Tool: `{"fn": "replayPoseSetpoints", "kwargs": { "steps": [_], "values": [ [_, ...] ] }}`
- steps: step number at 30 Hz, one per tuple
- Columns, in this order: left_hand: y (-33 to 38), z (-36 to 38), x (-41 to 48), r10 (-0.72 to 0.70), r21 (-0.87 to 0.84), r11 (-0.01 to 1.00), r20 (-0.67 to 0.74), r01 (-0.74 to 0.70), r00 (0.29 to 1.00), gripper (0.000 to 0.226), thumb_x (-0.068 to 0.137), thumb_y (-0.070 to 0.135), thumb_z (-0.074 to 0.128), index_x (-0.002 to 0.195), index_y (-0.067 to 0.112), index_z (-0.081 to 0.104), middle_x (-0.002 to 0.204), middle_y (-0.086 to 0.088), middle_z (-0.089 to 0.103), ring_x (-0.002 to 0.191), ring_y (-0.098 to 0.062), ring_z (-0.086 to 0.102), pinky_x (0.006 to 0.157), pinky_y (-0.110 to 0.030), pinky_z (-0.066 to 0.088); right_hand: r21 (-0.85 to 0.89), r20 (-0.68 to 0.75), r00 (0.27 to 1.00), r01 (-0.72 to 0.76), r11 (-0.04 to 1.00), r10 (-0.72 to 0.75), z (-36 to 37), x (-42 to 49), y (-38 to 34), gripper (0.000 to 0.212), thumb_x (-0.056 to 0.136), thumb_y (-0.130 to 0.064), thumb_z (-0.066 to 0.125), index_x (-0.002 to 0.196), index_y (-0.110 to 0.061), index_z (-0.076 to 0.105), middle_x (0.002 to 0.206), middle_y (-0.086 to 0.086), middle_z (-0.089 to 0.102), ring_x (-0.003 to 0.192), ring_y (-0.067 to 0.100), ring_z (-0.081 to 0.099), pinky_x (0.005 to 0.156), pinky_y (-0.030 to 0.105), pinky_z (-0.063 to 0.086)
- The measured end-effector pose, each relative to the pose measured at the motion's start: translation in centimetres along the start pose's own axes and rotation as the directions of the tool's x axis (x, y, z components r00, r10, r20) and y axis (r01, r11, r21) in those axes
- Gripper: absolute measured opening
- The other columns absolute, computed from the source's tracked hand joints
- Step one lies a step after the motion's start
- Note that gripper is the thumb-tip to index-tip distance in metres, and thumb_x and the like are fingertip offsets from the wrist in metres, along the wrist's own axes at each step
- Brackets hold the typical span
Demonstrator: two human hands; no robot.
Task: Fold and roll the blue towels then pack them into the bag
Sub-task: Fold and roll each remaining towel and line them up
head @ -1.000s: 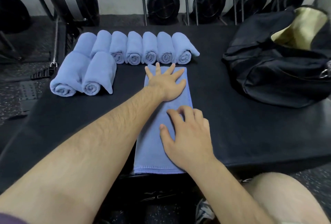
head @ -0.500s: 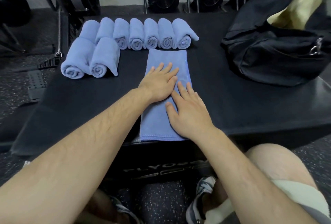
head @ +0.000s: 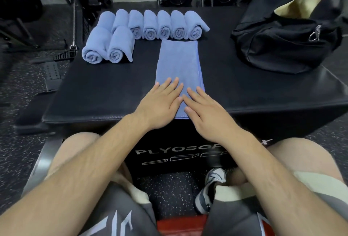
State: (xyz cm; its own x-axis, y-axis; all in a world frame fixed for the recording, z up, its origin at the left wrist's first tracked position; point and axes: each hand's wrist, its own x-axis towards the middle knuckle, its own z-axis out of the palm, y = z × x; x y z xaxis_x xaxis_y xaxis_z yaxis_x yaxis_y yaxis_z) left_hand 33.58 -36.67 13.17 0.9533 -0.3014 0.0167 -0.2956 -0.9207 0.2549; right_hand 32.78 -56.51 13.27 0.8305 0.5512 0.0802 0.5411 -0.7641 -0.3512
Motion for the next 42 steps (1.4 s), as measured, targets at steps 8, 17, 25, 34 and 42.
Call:
{"fn": "replayPoseSetpoints", "kwargs": {
  "steps": [8,17,25,34,42],
  "values": [
    [-1.5,1.5,-6.3,0.174,-0.017,0.984,-0.158,-0.179,0.972,0.068,0.098,0.028,0.065,0.157,0.015,0.035,0.166,0.0,0.027,0.154,-0.018,0.021,0.126,-0.031,0.013,0.046,-0.184,0.971,0.16,0.986,-0.15,0.1,-1.9,2.6,0.044,0.09,-0.017,0.077,0.132,-0.025,0.069,0.143,-0.004,0.059,0.134,0.019,0.048,0.111,0.034,0.042],
    [-2.8,0.1,-7.1,0.097,-0.141,0.975,-0.416,-0.169,0.904,0.02,0.095,0.008,0.068,0.113,0.016,0.075,0.109,0.008,0.066,0.105,-0.017,0.058,0.094,-0.028,0.046,0.04,-0.371,0.916,0.181,0.983,-0.153,-0.5,-2.1,2.6,0.024,0.096,-0.007,0.066,0.117,-0.015,0.075,0.106,-0.008,0.071,0.101,0.013,0.06,0.093,0.02,0.045],
    [-2.2,-2.2,-7.3,-0.055,-0.361,0.93,-0.33,-0.073,0.942,0.018,0.096,0.018,0.068,0.11,0.027,0.071,0.098,0.021,0.068,0.093,0.007,0.059,0.083,-0.006,0.041,0.18,-0.257,0.965,0.097,0.979,-0.048,-2.0,-2.1,2.0,0.014,0.1,-0.017,0.062,0.105,-0.028,0.069,0.094,-0.022,0.06,0.093,0.0,0.055,0.085,0.014,0.041],
    [-2.5,-2.0,-5.4,-0.009,-0.304,0.946,-0.365,-0.11,0.931,0.014,0.095,0.011,0.066,0.103,0.021,0.073,0.104,0.011,0.057,0.093,-0.013,0.056,0.082,-0.015,0.042,0.232,-0.304,0.953,0.063,0.971,0.011,-1.1,-1.0,2.2,0.015,0.1,-0.014,0.062,0.108,-0.02,0.072,0.105,-0.013,0.054,0.095,0.008,0.055,0.085,0.016,0.044],
    [-3.1,-1.8,-5.3,0.107,-0.18,0.967,-0.364,-0.183,0.925,0.019,0.095,0.005,0.065,0.101,0.02,0.074,0.089,0.012,0.058,0.089,-0.012,0.051,0.083,-0.024,0.043,0.129,-0.281,0.955,0.138,0.982,-0.097,-1.3,-0.6,2.8,0.02,0.101,-0.015,0.056,0.11,-0.022,0.073,0.106,-0.018,0.064,0.102,0.008,0.053,0.09,0.028,0.049]
  ]
}}
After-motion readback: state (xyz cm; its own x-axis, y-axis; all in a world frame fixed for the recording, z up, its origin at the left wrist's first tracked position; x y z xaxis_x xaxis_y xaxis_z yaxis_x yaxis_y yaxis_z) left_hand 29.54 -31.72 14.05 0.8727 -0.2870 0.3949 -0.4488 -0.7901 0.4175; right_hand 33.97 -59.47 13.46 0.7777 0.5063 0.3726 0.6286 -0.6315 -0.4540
